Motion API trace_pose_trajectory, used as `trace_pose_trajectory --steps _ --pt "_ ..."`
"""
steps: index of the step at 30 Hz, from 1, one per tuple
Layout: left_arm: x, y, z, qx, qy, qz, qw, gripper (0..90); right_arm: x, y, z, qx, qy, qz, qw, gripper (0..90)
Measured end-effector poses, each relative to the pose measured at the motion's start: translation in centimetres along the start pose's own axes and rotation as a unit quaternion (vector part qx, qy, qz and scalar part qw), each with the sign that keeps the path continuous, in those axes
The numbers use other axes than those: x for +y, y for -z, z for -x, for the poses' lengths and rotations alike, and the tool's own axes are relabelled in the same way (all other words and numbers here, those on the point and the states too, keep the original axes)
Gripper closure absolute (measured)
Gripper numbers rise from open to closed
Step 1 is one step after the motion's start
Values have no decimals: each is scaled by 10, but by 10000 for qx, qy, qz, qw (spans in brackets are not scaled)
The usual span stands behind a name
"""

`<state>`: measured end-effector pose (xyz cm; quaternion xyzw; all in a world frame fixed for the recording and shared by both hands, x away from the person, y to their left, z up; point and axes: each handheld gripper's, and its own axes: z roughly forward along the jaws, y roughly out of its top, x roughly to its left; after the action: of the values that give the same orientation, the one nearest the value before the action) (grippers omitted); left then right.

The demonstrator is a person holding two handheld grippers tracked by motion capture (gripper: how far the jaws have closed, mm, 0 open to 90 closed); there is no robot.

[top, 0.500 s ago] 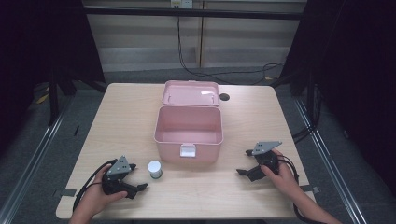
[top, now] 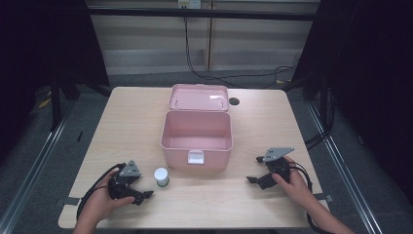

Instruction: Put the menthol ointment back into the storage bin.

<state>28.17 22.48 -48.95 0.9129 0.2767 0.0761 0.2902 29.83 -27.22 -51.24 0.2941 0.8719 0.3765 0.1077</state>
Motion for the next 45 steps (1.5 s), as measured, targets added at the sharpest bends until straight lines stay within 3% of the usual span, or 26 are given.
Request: trace_pose_trajectory --steps 1,2,4,6,7,9,16,17,23,25,27,29,41,45 --pt "7 2 1 -28 -40 -220 9997 213 0 0 0 0 0 0 10000 100" --pt "7 2 1 -28 -40 -220 9997 217 0 0 0 0 0 0 10000 100" --pt "16 6 0 -27 -79 -496 9987 227 0 0 0 -9 -4 0 10000 100" --pt "28 10 0 36 -155 -784 9968 232 0 0 0 -13 -9 0 10000 100" --pt "32 11 0 -32 -213 -915 9956 233 0 0 0 -17 -13 0 10000 100" --pt "36 12 -1 -62 -236 -1013 9946 239 0 0 0 -20 -18 1 10000 99" --pt "61 9 -1 -131 -513 -1731 9835 254 0 0 -1 -45 -34 -5 10000 100" --pt "68 7 1 -156 -594 -1849 9808 262 0 0 -1 -47 -32 -3 10000 100" --pt "84 3 7 -186 -687 -1969 9778 282 0 0 -1 -50 -34 -2 10000 100" --pt "93 3 9 -211 -814 -2091 9743 295 0 0 -1 -50 -35 -2 10000 100" --pt "95 3 11 -209 -792 -2097 9743 301 0 0 -1 -51 -34 -2 10000 100" --pt "102 2 13 -225 -861 -2181 9719 321 0 0 -1 -51 -36 -3 10000 100" --pt "118 -10 15 -235 -889 -2192 9713 404 0 0 -1 -50 -35 -2 10000 100" --pt "121 -12 15 -254 -762 -2167 9729 469 0 0 -1 -50 -35 -2 10000 100"
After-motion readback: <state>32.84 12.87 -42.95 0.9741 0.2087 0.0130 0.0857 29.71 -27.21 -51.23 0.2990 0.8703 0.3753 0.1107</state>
